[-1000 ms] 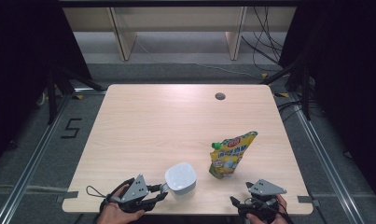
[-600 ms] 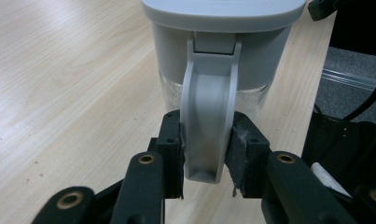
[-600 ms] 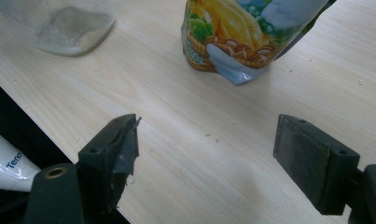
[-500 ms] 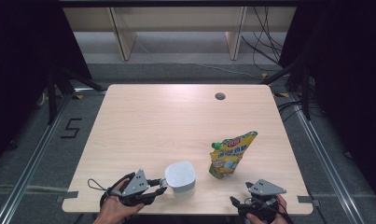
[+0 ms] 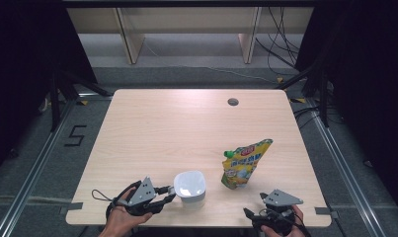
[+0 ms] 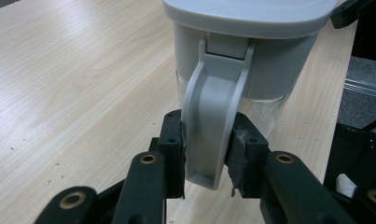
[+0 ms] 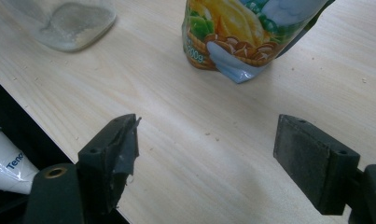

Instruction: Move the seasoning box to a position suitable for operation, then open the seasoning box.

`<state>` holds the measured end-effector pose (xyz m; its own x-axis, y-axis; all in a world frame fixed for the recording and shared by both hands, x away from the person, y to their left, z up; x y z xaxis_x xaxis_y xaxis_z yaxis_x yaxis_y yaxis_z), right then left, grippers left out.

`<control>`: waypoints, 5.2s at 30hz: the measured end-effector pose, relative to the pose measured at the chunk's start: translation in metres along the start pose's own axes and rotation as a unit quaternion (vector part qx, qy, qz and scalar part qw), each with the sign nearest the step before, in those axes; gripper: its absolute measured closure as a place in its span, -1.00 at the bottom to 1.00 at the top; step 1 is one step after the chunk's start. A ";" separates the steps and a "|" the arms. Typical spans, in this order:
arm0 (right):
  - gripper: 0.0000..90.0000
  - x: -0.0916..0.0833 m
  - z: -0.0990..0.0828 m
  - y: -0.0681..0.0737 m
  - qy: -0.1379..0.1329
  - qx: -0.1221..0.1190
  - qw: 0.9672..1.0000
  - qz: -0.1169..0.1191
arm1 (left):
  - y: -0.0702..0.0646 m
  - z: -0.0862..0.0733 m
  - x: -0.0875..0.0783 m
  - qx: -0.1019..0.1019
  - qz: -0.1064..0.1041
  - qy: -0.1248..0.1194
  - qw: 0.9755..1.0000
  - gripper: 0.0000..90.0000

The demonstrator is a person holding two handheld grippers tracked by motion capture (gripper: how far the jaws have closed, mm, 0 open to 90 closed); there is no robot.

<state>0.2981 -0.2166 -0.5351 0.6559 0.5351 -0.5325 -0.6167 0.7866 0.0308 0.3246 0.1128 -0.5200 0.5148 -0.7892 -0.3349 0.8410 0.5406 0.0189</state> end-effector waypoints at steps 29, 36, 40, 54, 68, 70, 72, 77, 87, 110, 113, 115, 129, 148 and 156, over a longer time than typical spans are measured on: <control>-0.49 -0.002 -0.001 -0.001 -0.001 0.002 1.000 -0.002 | -0.006 0.001 0.004 -0.020 -0.041 0.010 0.999 -0.02; -0.49 -0.001 -0.002 0.000 0.008 0.002 1.000 0.014 | -0.006 0.009 -0.009 -0.027 -0.058 0.019 0.998 -0.24; -0.49 -0.001 -0.001 0.001 0.004 -0.001 1.000 0.015 | -0.012 0.015 -0.017 -0.025 -0.059 0.014 0.998 -0.15; -0.49 -0.001 0.000 0.001 -0.002 -0.003 1.000 0.004 | -0.013 0.041 -0.030 -0.018 -0.046 -0.013 0.999 0.98; -0.52 -0.001 0.002 0.003 -0.010 -0.005 1.000 0.003 | -0.012 0.071 -0.003 -0.027 -0.053 -0.022 0.998 0.98; -0.53 -0.001 0.002 0.005 -0.012 0.001 1.000 0.005 | -0.012 0.070 0.000 -0.030 -0.051 -0.019 0.998 0.98; -0.55 -0.001 0.003 0.004 -0.014 -0.006 1.000 0.010 | -0.011 0.068 0.002 -0.029 -0.050 -0.018 0.998 0.98; -0.56 -0.001 0.004 0.005 -0.021 -0.012 1.000 0.007 | -0.012 0.067 0.003 -0.038 -0.046 -0.018 0.998 0.98; -0.07 -0.001 0.015 0.019 -0.057 -0.035 0.996 0.055 | -0.009 0.063 -0.003 -0.044 -0.034 -0.027 0.998 0.98; 0.99 0.016 0.077 0.079 -0.142 -0.098 0.975 0.137 | -0.004 0.058 -0.004 -0.040 -0.032 -0.032 0.998 0.97; 0.99 0.020 0.083 0.083 -0.150 -0.106 0.972 0.146 | -0.004 0.058 -0.004 -0.038 -0.032 -0.031 0.998 0.97; 0.99 0.021 0.091 0.088 -0.156 -0.111 0.970 0.147 | -0.004 0.058 -0.004 -0.039 -0.033 -0.032 0.998 0.97; 0.97 0.026 0.110 0.103 -0.162 -0.141 0.964 0.158 | -0.009 0.021 -0.036 -0.057 -0.018 -0.017 0.998 0.45; 0.95 0.029 0.125 0.124 -0.168 -0.164 0.957 0.170 | -0.004 -0.010 -0.058 -0.067 0.020 0.005 0.998 -0.22; 0.95 0.035 0.131 0.139 -0.167 -0.173 0.953 0.183 | -0.002 -0.013 -0.059 -0.064 0.026 0.007 0.998 -0.24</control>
<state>0.2929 -0.0482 -0.4388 0.4358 0.8679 -0.2385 -0.8995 0.4106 -0.1495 0.2905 0.1621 -0.5126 0.5548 -0.7550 -0.3494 0.7845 0.6146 -0.0824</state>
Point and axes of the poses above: each handheld gripper's, and its own axes: x roughly forward along the jaws, z roughly out of its top, y roughly to its left, the point moved 6 cm from there along x, roughly forward along the jaws, and after that the axes turned 10 degrees about -y, right-handed, at the moved point
